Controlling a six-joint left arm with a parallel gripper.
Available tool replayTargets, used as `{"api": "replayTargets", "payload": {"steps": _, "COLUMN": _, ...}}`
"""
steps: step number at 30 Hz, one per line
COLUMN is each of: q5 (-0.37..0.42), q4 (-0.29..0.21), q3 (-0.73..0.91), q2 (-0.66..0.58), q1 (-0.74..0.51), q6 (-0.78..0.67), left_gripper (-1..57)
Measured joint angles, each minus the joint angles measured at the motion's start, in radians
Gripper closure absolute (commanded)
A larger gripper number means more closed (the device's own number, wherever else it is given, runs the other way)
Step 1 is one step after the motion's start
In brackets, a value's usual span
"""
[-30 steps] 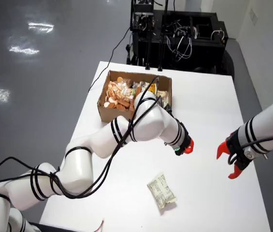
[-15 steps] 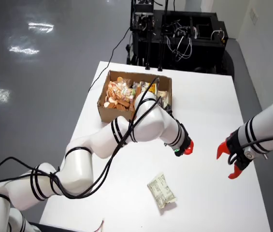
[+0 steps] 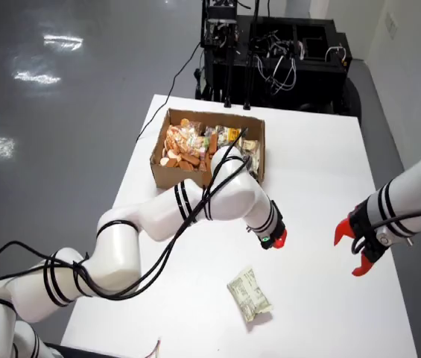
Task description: Grasp a snack and put it in the bin.
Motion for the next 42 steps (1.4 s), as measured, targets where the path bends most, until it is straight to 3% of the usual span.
{"api": "replayTargets", "payload": {"steps": 5, "q5": -0.002, "q4": -0.001, "q3": 0.071, "q2": -0.002, "q1": 0.012, "q6": -0.013, "left_gripper": 48.2}}
{"api": "replayTargets", "payload": {"steps": 14, "q5": -0.012, "q4": -0.002, "q3": 0.161, "q2": 0.001, "q1": 0.038, "q6": -0.04, "left_gripper": 22.4}}
{"api": "replayTargets", "payload": {"steps": 19, "q5": -0.037, "q4": -0.002, "q3": 0.221, "q2": 0.01, "q1": 0.043, "q6": -0.058, "left_gripper": 13.2}}
{"api": "replayTargets", "payload": {"steps": 25, "q5": -0.108, "q4": -0.001, "q3": 0.303, "q2": 0.013, "q1": 0.045, "q6": -0.074, "left_gripper": 7.9}}
{"api": "replayTargets", "payload": {"steps": 33, "q5": -0.222, "q4": 0.0, "q3": 0.397, "q2": 0.028, "q1": 0.051, "q6": -0.109, "left_gripper": 5.3}}
{"api": "replayTargets", "payload": {"steps": 42, "q5": -0.291, "q4": 0.002, "q3": 0.314, "q2": 0.154, "q1": 0.039, "q6": -0.131, "left_gripper": 5.2}}
